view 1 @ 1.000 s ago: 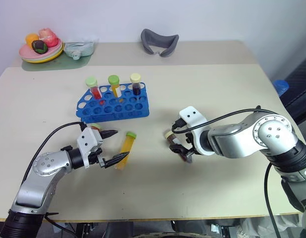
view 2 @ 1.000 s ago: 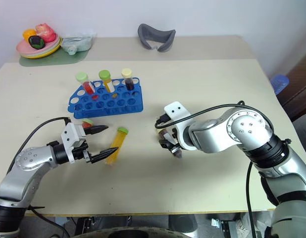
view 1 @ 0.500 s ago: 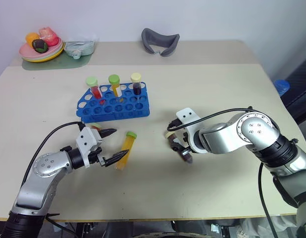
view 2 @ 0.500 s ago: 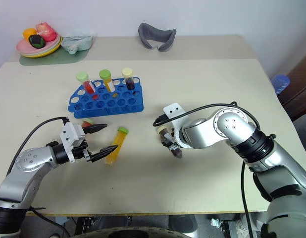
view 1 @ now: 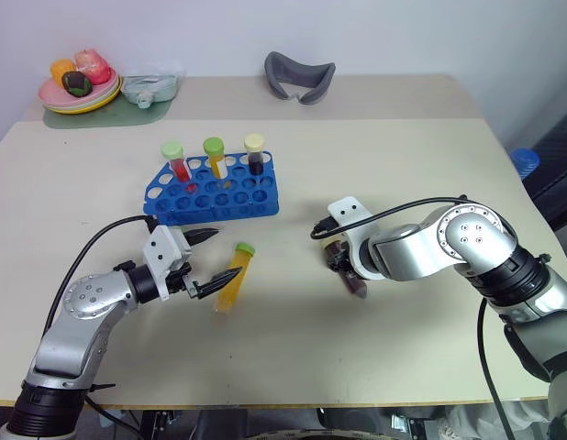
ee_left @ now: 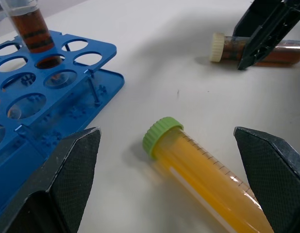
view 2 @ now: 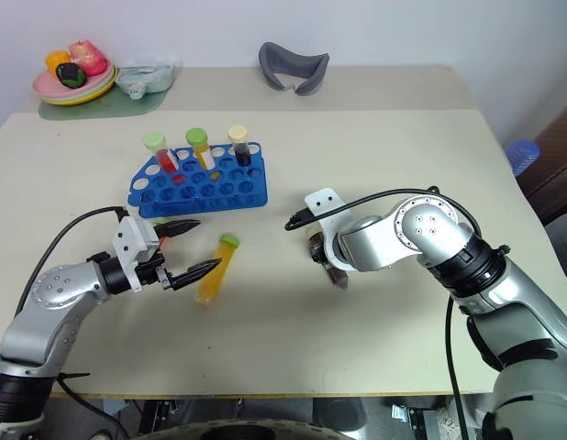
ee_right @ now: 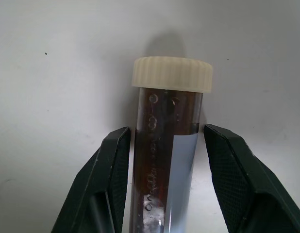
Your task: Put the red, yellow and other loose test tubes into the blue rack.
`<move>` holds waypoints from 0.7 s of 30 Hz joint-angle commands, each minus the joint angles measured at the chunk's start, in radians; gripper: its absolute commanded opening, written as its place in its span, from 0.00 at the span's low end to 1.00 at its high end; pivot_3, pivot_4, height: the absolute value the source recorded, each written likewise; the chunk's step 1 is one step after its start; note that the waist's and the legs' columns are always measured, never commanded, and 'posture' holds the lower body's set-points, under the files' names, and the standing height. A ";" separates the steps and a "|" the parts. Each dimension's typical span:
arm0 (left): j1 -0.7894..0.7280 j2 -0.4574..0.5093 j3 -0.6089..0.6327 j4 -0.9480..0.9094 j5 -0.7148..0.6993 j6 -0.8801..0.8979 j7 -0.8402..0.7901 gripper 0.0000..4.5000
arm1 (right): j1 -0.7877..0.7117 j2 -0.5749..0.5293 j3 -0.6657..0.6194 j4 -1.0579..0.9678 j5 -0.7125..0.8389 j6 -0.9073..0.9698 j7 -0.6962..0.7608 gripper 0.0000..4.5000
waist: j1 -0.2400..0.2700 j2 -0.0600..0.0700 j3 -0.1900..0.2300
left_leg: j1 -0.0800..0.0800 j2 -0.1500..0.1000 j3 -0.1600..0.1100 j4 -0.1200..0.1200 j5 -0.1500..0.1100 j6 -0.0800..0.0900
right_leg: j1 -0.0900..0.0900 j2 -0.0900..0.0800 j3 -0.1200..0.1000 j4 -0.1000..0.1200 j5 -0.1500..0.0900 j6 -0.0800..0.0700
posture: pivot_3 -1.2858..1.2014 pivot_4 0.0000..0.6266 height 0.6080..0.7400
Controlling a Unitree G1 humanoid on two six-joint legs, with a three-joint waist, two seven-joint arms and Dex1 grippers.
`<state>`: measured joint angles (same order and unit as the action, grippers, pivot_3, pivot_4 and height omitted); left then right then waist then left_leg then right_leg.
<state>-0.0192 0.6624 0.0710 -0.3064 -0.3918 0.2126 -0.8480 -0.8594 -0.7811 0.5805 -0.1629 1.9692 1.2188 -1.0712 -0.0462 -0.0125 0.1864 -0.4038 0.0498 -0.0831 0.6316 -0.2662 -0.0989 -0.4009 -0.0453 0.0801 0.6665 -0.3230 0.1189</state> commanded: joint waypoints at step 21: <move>0.074 -0.044 0.138 -0.079 -0.015 0.053 0.148 1.00 | -0.056 0.082 -0.152 -0.236 -0.878 -0.389 0.865 0.18 | 0.003 0.000 0.000 | -0.004 0.000 0.000 0.000 0.000 0.000 | -0.006 0.000 -0.001 0.000 0.000 0.000 | 0.52 0.24 1.00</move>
<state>0.0487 0.6282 0.1798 -0.3664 -0.3958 0.2778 -0.7271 -0.9250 -0.7141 0.4506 -0.3717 1.2168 0.9269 -0.3157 -0.0436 -0.0121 0.1865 -0.4079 0.0496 -0.0833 0.6314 -0.2661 -0.0990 -0.4058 -0.0453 0.0794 0.6662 -0.3229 0.1191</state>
